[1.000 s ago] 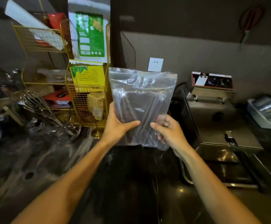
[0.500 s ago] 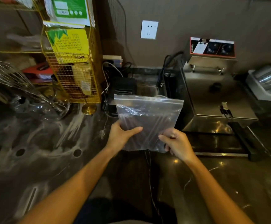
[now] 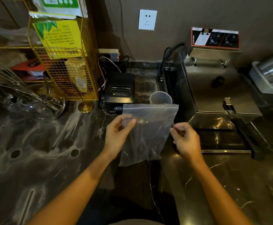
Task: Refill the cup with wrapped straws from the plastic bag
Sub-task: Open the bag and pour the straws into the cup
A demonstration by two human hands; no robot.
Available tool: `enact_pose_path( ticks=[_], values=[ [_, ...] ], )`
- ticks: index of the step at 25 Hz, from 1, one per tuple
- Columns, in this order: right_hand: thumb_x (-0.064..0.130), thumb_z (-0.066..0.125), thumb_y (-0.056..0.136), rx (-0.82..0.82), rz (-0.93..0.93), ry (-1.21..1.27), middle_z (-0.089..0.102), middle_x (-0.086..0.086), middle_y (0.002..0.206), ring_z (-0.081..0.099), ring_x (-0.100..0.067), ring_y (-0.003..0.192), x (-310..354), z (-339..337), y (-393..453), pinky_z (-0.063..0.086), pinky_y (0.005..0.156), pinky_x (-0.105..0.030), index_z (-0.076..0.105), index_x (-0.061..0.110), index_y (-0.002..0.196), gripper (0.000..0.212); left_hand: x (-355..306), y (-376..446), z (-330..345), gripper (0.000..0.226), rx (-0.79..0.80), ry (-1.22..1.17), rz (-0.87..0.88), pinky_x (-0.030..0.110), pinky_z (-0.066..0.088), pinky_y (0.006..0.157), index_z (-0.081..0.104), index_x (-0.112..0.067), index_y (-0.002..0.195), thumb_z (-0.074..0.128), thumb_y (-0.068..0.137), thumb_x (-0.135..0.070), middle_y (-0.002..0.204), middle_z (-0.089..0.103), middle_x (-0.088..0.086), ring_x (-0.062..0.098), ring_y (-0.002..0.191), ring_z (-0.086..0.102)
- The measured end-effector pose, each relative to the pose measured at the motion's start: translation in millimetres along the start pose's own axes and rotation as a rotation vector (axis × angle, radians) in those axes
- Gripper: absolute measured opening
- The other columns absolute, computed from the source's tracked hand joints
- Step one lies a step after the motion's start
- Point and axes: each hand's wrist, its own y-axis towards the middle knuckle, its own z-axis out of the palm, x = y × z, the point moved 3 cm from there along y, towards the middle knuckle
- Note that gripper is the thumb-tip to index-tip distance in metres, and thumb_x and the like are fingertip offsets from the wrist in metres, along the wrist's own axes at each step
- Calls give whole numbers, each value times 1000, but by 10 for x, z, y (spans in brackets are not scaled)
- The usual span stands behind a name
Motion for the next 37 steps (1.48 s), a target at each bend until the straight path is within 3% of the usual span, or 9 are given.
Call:
enact_pose_path(
  ticks=[2, 4, 8, 13, 17, 21, 27, 30, 37],
  values=[
    [31, 64, 100, -20, -38, 55, 66, 2, 75, 65, -12, 65, 186, -18, -16, 53, 57, -32, 66, 23, 85, 17, -82, 22, 43, 23, 3, 13, 44, 42, 60, 96, 68, -4, 118, 64, 98, -14, 110, 74, 13, 24, 107, 73],
    [37, 60, 101, 93, -40, 151, 66, -2, 70, 59, -10, 52, 465, 56, -55, 48, 47, -25, 69, 14, 85, 29, -150, 14, 141, 21, 17, 24, 83, 37, 60, 94, 66, -1, 117, 63, 98, -10, 109, 73, 13, 22, 105, 73],
    [52, 58, 99, 187, 87, 327, 74, -11, 73, 58, -15, 46, 932, 187, -79, 45, 42, -26, 72, 4, 91, 50, -254, -55, 366, 14, 73, -11, 179, 26, 58, 87, 63, 2, 112, 61, 98, 0, 105, 71, 5, 17, 101, 72],
    [32, 62, 101, 225, 197, 332, 73, -13, 71, 55, -13, 44, 1071, 118, -52, 44, 41, -23, 72, 1, 94, 33, -314, -180, 521, 17, 135, -18, 225, 33, 59, 90, 67, -2, 114, 62, 98, 0, 108, 72, 9, 23, 104, 71],
    [47, 60, 99, 233, 255, 215, 69, -6, 58, 56, -13, 43, 976, 95, -72, 43, 41, -23, 72, 4, 83, 47, -258, -262, 502, 17, 182, 9, 222, 31, 58, 92, 69, -6, 112, 65, 96, -2, 111, 73, 5, 20, 108, 71],
    [30, 59, 99, 253, 301, 168, 68, -2, 57, 57, -11, 43, 848, 84, -106, 44, 43, -24, 71, 6, 86, 30, -238, -327, 530, 20, 259, 15, 193, 34, 58, 94, 69, -5, 115, 68, 95, -6, 111, 73, 8, 22, 108, 71],
    [15, 58, 98, 403, 131, 226, 57, -3, 59, 48, -10, 45, 924, 18, -96, 38, 43, -23, 73, 9, 73, 29, -396, -291, 484, 39, 351, -125, 16, 36, 56, 92, 69, -8, 110, 55, 96, -41, 104, 70, 12, 25, 104, 69],
    [13, 60, 99, 437, 63, 270, 52, -3, 55, 42, -10, 43, 903, 48, -78, 33, 40, -21, 72, 12, 69, 33, -499, -172, 526, 40, 329, -142, -68, 34, 58, 89, 70, 1, 108, 55, 102, -35, 103, 71, 21, 28, 101, 72],
    [26, 68, 98, 520, 139, 406, 48, 3, 53, 39, -7, 44, 700, 68, -53, 27, 43, -18, 72, 15, 80, 22, -541, -79, 524, 17, 411, -8, -114, 27, 53, 77, 78, -9, 102, 68, 96, -21, 94, 77, 9, 14, 86, 68]
  ],
)
